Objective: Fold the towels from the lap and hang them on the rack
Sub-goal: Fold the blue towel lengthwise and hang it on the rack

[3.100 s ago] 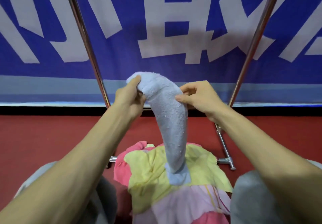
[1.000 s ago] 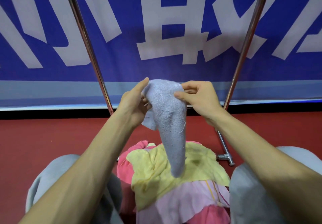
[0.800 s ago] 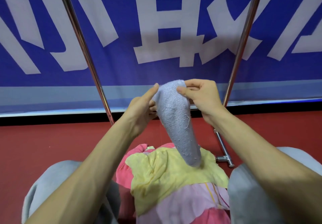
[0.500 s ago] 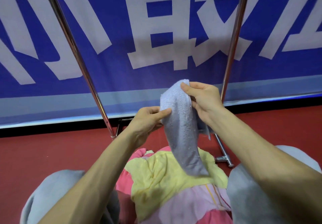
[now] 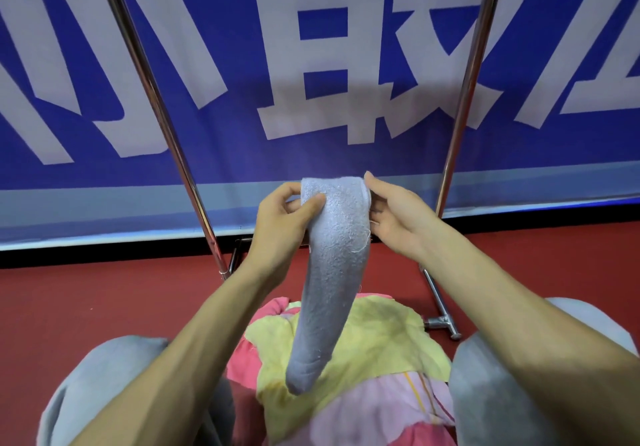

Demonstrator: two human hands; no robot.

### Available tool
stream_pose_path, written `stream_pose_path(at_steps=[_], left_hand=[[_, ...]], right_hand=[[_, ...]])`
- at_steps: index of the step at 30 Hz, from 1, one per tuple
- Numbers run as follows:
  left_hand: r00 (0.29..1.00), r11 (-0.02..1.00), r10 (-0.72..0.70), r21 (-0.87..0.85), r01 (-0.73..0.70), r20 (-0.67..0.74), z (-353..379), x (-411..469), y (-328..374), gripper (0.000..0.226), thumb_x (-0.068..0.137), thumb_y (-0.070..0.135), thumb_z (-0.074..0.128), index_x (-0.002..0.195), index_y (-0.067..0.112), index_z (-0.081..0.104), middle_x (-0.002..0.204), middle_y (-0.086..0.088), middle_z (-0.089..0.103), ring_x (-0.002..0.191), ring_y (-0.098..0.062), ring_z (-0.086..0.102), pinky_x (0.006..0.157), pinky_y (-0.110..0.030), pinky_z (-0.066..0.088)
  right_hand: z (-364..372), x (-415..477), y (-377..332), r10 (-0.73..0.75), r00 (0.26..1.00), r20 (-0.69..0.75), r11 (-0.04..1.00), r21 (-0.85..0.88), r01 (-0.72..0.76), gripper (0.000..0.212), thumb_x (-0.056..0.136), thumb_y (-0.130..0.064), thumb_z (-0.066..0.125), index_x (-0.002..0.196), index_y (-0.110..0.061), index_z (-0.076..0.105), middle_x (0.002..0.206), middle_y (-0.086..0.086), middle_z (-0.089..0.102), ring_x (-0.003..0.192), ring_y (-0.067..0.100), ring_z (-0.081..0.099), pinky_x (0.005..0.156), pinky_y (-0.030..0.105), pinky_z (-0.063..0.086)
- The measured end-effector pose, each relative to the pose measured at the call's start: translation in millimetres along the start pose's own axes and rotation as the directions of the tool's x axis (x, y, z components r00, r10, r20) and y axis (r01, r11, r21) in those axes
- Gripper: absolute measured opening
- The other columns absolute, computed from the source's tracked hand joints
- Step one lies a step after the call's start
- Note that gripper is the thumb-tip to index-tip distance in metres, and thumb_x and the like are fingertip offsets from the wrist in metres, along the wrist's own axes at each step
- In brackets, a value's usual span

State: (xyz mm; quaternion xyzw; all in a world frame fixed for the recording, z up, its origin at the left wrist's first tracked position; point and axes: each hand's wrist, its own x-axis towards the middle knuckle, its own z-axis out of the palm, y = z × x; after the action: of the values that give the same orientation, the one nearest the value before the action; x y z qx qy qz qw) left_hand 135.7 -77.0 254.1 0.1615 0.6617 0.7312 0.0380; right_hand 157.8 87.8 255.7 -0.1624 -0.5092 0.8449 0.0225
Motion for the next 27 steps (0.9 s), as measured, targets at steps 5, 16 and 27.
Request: stream_pose_path(at_steps=[5,16,27], left_hand=[[0.988,0.988,-0.110,-0.117,0.096,-0.113,-16.0,8.7,8.9,0.013,0.089,0.015,0.063,0.096,0.004,0.064,0.078,-0.008,0.066,0.060,-0.015,0.059,0.048,-0.021,0.044],[0.884,0.874,-0.410,-0.375,0.310,-0.225,-41.5,22.7,7.2,0.008,0.085,0.011,0.067,0.081,0.007,0.061,0.066,-0.002,0.054,0.053,-0.011,0.048,0.046,-0.019,0.042],[0.929,0.922,-0.369,-0.137,0.363,-0.017,-22.4,15.8,-7.3,0.019,0.088,0.016,0.063,0.103,0.007,0.069,0.080,-0.003,0.068,0.065,-0.015,0.056,0.066,-0.027,0.046]], right_hand=[[2.5,-2.0,10.9,0.100,0.986,0.130,0.934,-0.353,-0.048,0.065,0.093,-0.058,0.042,0.122,-0.004,0.062,0.121,0.020,0.065,0.105,0.028,0.063,0.099,0.041,0.048],[15.0,-3.8,17.5,-0.220,0.934,0.281,0.824,-0.459,0.332,0.007,0.086,-0.006,0.066,0.091,-0.008,0.069,0.084,0.004,0.073,0.075,0.008,0.067,0.074,0.018,0.052],[6.6,-5.0,10.5,-0.353,0.906,0.234,0.768,-0.481,0.423,0.008,0.082,-0.003,0.070,0.088,-0.009,0.071,0.077,-0.003,0.072,0.068,0.001,0.066,0.066,0.013,0.051]])
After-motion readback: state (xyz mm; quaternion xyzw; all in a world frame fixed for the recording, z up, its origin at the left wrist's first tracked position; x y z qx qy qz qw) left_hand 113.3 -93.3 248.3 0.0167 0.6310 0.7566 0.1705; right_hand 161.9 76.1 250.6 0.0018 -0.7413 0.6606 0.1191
